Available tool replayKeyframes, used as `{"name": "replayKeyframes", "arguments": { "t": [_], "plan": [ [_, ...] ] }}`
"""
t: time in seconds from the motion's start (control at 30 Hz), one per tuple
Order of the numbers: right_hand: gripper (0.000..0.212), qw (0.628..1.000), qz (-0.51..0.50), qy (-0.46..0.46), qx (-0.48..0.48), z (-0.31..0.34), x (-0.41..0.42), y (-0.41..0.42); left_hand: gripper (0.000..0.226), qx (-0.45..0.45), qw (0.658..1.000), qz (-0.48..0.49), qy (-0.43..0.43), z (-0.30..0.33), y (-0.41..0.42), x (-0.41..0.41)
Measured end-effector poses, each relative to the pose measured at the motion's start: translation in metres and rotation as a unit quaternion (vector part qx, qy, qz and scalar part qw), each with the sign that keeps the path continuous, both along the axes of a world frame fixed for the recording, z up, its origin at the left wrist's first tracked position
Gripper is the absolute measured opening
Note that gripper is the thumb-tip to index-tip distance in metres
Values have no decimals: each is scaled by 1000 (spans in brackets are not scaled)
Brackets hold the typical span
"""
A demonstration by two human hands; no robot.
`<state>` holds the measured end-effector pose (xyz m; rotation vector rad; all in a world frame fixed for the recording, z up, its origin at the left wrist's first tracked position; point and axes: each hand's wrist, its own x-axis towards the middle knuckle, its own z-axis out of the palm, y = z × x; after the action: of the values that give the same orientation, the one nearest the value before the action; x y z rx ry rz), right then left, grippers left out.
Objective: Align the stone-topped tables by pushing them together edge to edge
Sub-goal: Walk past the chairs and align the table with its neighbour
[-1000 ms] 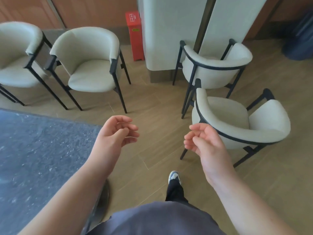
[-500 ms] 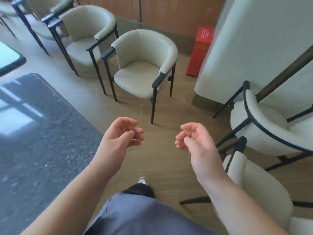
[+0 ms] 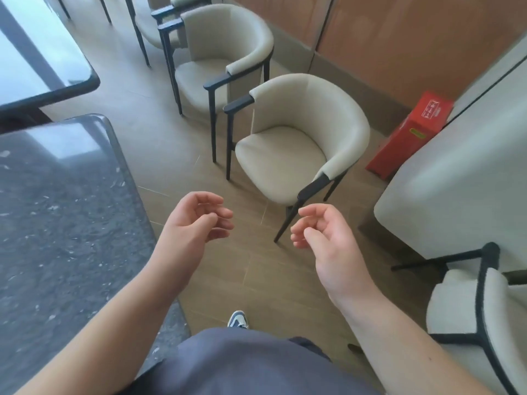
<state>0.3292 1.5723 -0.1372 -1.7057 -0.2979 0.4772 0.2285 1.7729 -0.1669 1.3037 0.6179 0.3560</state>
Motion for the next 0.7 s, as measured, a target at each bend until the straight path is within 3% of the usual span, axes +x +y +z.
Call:
{"name": "replayKeyframes", "arguments": {
  "t": [0.37,0.7],
  "plan": [
    [29,990,121,41,55,-22,156,66,27,38,990,132,6,1,42,108],
    [26,968,242,43,55,-2,311,122,26,48,974,220,12,10,45,228]
  ]
}}
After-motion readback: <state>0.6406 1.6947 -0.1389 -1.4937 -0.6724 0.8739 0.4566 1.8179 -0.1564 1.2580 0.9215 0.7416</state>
